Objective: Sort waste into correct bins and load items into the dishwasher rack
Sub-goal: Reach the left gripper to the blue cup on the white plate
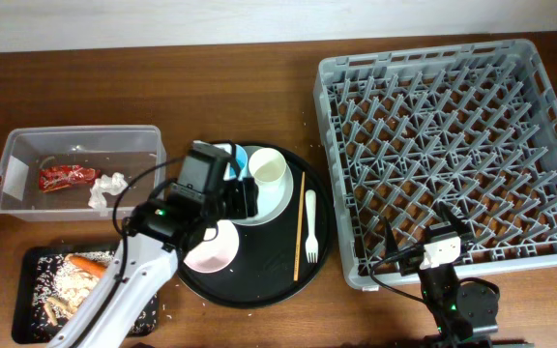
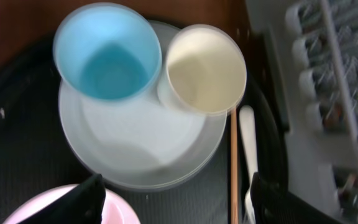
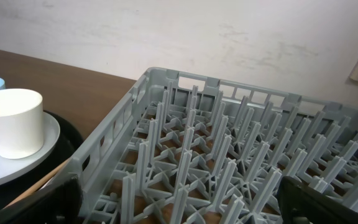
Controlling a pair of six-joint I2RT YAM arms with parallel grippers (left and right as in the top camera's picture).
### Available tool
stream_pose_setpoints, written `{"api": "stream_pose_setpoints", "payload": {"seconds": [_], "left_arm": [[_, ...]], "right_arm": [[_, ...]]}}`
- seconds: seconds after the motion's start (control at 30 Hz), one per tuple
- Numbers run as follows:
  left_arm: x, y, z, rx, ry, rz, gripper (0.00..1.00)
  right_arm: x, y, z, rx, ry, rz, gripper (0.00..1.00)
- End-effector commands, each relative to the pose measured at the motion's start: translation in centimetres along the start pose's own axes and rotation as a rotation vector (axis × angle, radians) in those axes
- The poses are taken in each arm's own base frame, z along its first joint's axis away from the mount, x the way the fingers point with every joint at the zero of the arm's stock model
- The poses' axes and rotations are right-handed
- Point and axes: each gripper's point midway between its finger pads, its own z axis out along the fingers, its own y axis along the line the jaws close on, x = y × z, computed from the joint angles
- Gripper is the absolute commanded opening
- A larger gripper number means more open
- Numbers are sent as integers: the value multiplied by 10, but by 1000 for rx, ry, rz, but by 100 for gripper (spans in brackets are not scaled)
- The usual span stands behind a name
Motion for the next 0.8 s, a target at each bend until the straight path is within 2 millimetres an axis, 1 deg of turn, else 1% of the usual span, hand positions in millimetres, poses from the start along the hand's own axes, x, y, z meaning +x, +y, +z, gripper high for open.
{"api": "stream_pose_setpoints", "payload": {"seconds": [0.0, 0.07, 0.1, 0.17, 0.23, 0.3, 0.33, 0.4, 0.43, 0.5, 0.53, 0.57, 0.6, 0.63, 0.7, 0.73, 0.77], "left_arm": [[-28, 4, -4, 15, -80, -37, 74], [-31, 11, -4, 7, -86, -53, 74], [-27, 11, -5, 19, -63, -59, 74], [-9, 4, -14, 61, 51, -48, 74], [-1, 5, -30, 35, 122, -36, 74], [-1, -4, -51, 60, 156, -39, 75], [-3, -9, -61, 82, 156, -39, 79], [-8, -15, -81, 105, 126, -34, 79], [-10, -17, -92, 116, 93, -17, 79], [-14, -14, -107, 102, 37, -5, 78], [-16, -10, -115, 81, 5, -2, 78], [-16, -7, -124, 63, -23, 0, 78], [-14, -6, -131, 64, -33, 1, 77], [-11, -6, -135, 64, -33, 0, 77], [-7, -4, -136, 58, -19, -2, 77], [-2, -2, -135, 50, 3, -5, 77], [2, 0, -133, 42, 24, -7, 77]], "right_arm": [[2, -2, 0, 7, 4, 5, 99], [3, -1, 0, 7, 5, 5, 99], [2, -2, 0, 7, 4, 5, 99], [2, -2, 0, 8, 4, 5, 99], [3, -2, 0, 8, 5, 5, 99], [3, -1, 0, 7, 6, 6, 99], [3, -1, 0, 7, 8, 25, 99], [2, -2, 0, 8, 1, 130, 99], [-5, -3, 0, 10, -28, 179, 98], [-15, -4, -2, 12, -53, 201, 99], [-22, -5, -4, 13, -58, 201, 99], [-40, -7, -9, 12, -78, 213, 99], [-63, -10, -17, 12, -112, 239, 99], [-85, -13, -26, 11, -142, 258, 99], [-119, -16, -42, 9, -169, 288, 99], [-140, -18, -55, 8, -166, 302, 98], [-154, -19, -64, 8, -151, 304, 99]]}}
